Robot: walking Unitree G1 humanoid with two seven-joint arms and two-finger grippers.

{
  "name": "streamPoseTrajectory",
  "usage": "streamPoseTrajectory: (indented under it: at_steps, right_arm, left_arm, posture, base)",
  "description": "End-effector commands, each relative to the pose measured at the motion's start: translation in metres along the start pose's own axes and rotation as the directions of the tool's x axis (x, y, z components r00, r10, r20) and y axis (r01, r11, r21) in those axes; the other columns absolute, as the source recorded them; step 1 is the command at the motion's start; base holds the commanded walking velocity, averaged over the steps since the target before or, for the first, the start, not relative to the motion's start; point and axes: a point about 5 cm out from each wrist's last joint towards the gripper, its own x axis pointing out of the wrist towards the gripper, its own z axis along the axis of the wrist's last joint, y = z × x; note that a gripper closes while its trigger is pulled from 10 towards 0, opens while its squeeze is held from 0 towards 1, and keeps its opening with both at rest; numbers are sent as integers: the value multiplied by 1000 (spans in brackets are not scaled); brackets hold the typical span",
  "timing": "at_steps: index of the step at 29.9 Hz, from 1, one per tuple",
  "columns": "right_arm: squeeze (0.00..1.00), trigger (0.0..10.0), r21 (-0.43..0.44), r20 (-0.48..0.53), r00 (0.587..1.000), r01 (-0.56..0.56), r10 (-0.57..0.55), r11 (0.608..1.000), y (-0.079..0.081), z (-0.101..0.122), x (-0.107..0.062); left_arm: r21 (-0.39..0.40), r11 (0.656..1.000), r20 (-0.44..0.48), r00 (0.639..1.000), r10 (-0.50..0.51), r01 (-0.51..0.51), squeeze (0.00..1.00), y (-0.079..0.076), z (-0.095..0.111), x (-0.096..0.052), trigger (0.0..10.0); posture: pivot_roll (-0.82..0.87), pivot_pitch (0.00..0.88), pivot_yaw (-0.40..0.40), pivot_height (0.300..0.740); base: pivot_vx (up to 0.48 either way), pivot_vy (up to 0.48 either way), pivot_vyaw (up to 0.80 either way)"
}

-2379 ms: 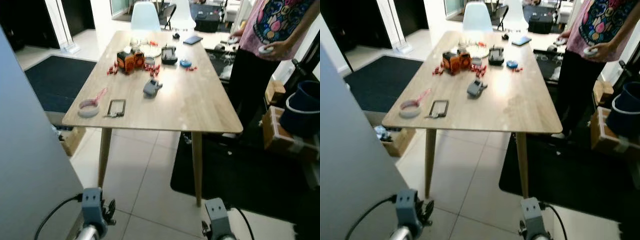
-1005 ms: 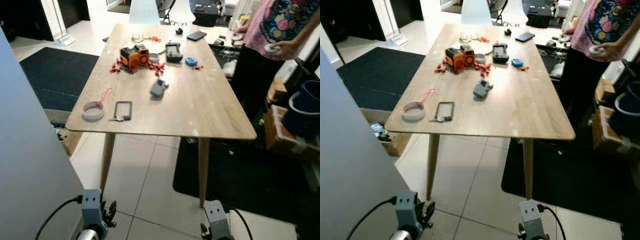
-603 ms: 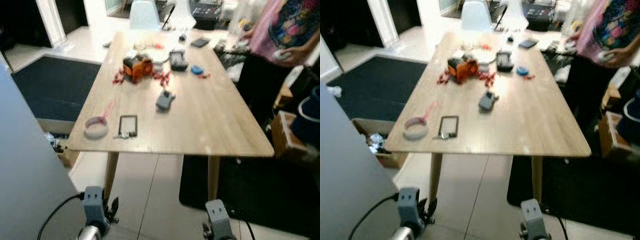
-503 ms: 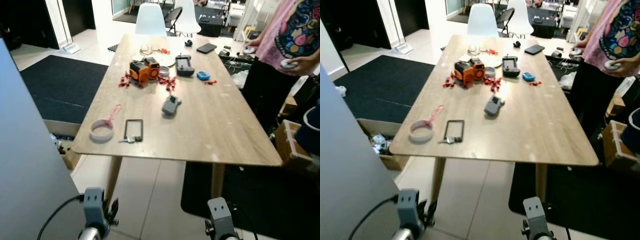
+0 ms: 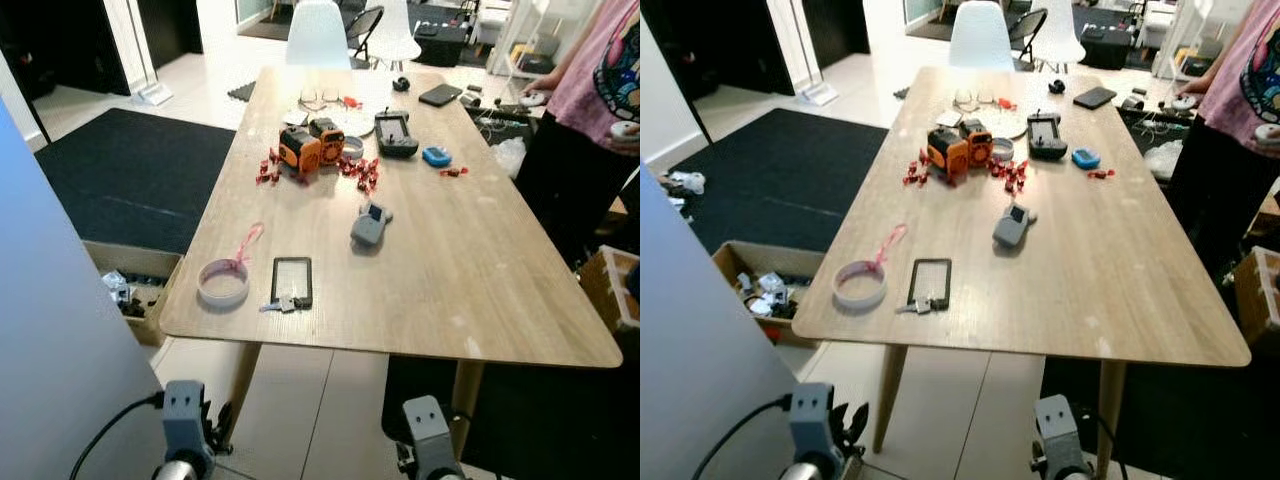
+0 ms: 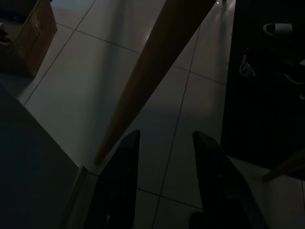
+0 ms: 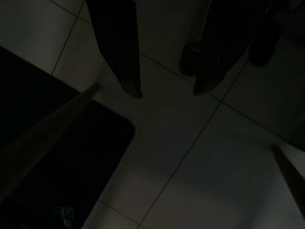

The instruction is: Hang keys on a hook

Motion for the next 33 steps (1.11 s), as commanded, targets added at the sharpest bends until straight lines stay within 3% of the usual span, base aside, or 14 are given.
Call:
streamPoseTrajectory:
  at_steps: [1,7,22,33]
  right_arm:
    - [0,10000,4,-27,1000,2,-2,1000,0,-7,-2]
    - [0,10000,2,-30,1000,2,-2,1000,0,-8,-3]
    - [0,10000,-1,-34,999,5,-5,1000,-1,-10,-4]
    - [0,10000,-2,-36,999,7,-7,1000,-1,-10,-4]
  left_arm:
    - [30,1000,-13,1000,-9,9,0,3,-4,-4,10000]
    - [34,999,-12,1000,-22,23,0,2,-4,-4,10000]
    - [36,999,-15,999,-31,32,0,0,-4,-3,10000]
    - [67,997,-30,999,-35,37,0,1,-4,-3,10000]
  posture:
    - [24,75,-13,740]
    - [22,76,-12,740]
    - [22,64,-11,740]
    - [23,62,-9,740]
  base:
    - [0,0,0]
    - [0,-107,0]
    - [0,-450,0]
    - [0,0,0]
